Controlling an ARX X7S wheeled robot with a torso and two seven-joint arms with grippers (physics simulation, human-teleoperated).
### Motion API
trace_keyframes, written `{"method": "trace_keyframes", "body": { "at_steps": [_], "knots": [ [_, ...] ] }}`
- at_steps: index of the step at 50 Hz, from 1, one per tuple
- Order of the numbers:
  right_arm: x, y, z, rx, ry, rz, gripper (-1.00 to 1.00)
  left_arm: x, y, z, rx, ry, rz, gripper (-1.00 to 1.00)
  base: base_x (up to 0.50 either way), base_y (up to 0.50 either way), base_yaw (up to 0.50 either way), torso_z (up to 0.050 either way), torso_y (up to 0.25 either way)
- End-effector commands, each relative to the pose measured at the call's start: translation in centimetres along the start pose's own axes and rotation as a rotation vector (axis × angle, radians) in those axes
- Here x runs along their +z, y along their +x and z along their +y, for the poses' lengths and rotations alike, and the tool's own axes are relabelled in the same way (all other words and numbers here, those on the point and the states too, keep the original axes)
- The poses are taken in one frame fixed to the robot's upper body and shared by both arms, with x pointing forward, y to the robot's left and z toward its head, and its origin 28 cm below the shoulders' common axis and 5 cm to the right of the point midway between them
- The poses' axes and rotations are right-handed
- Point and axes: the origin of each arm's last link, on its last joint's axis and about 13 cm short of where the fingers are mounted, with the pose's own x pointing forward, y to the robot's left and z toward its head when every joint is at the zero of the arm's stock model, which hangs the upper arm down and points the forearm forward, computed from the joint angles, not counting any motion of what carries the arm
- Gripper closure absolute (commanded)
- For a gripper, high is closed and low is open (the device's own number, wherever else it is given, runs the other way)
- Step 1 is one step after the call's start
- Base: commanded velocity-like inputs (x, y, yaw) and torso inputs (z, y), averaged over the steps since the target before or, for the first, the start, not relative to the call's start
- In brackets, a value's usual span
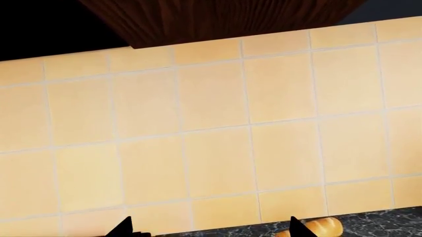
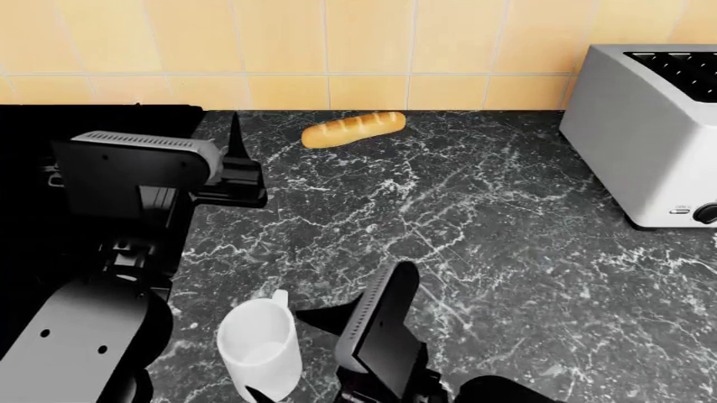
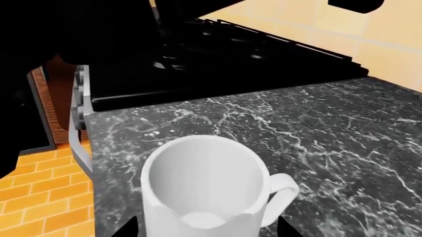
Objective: A wet mug is on the counter and needs to be dried. Pick it up and place it upside down in the open cabinet.
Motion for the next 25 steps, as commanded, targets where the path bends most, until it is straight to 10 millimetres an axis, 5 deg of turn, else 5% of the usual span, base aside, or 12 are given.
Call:
{"method": "trace_keyframes", "body": {
  "at_steps": [1, 20, 21, 25],
  "knots": [
    [-0.24, 0.53, -0.21, 0.007, 0.009, 0.0, -1.0, -0.13, 0.0, 0.05, 0.0, -0.001, 0.0, -1.0, 0.0, 0.0, 0.0, 0.0, 0.0],
    [-0.3, 1.13, -0.36, 0.029, 0.021, -0.002, -1.0, 0.04, 0.09, -0.1, -0.003, 0.003, -0.002, -1.0, 0.0, 0.0, 0.0, 0.0, 0.0],
    [-0.32, 1.15, -0.37, 0.028, 0.022, -0.004, 1.0, 0.03, 0.09, -0.1, -0.003, 0.003, -0.002, -1.0, 0.0, 0.0, 0.0, 0.0, 0.0],
    [-0.48, 1.16, -0.4, 0.024, 0.027, -0.016, 1.0, -0.11, 0.08, -0.08, -0.002, 0.004, 0.0, -1.0, 0.0, 0.0, 0.0, 0.0, 0.0]
  ]
}}
